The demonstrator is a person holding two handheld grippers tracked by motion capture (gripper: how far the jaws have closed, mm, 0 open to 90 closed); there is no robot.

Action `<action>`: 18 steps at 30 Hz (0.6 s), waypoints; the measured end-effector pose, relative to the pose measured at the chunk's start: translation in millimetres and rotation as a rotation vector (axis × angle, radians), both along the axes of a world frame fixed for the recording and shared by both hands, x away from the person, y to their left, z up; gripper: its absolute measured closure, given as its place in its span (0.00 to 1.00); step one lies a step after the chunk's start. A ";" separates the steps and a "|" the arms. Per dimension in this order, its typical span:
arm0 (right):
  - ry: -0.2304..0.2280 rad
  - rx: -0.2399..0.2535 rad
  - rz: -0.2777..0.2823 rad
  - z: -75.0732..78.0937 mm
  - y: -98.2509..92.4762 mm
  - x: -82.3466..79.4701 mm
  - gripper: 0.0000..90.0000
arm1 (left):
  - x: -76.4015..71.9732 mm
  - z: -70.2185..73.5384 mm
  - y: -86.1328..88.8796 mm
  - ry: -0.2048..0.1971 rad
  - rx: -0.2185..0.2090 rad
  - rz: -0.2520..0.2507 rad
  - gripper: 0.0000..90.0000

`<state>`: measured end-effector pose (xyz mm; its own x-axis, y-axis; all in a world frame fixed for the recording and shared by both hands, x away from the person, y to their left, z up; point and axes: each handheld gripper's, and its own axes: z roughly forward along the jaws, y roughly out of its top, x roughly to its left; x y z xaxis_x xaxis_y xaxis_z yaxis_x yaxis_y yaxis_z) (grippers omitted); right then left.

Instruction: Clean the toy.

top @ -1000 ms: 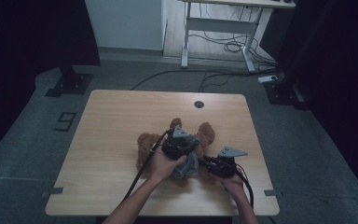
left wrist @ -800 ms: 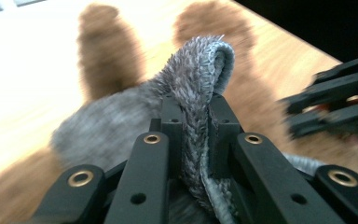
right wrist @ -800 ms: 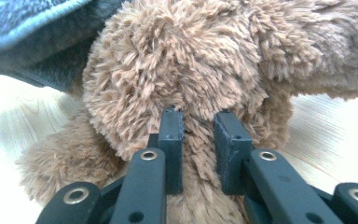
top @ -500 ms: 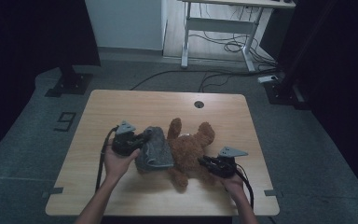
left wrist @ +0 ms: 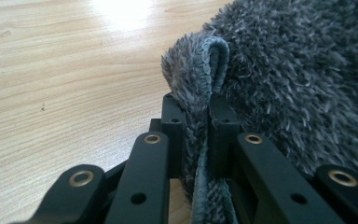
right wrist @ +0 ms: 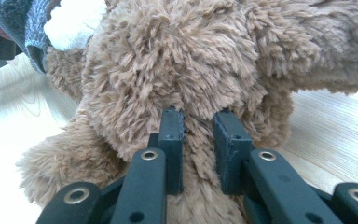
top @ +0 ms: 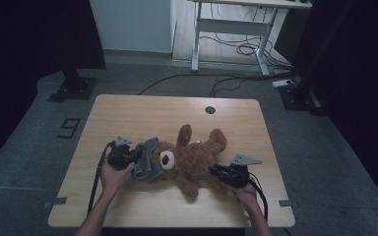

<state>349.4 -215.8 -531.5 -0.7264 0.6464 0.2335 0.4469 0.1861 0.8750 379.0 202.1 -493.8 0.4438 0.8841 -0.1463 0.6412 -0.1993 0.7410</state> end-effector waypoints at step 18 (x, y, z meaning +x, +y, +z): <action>0.007 0.000 -0.009 0.1 -0.1 -0.7 0.83 | -20.0 90.8 -169.8 -0.132 -0.237 -0.439 0.88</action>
<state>348.7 -215.9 -531.3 -0.7192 0.6527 0.2380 0.4543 0.1827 0.8719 359.0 32.3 -402.9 0.7940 0.5597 -0.2375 0.4328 -0.2458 0.8673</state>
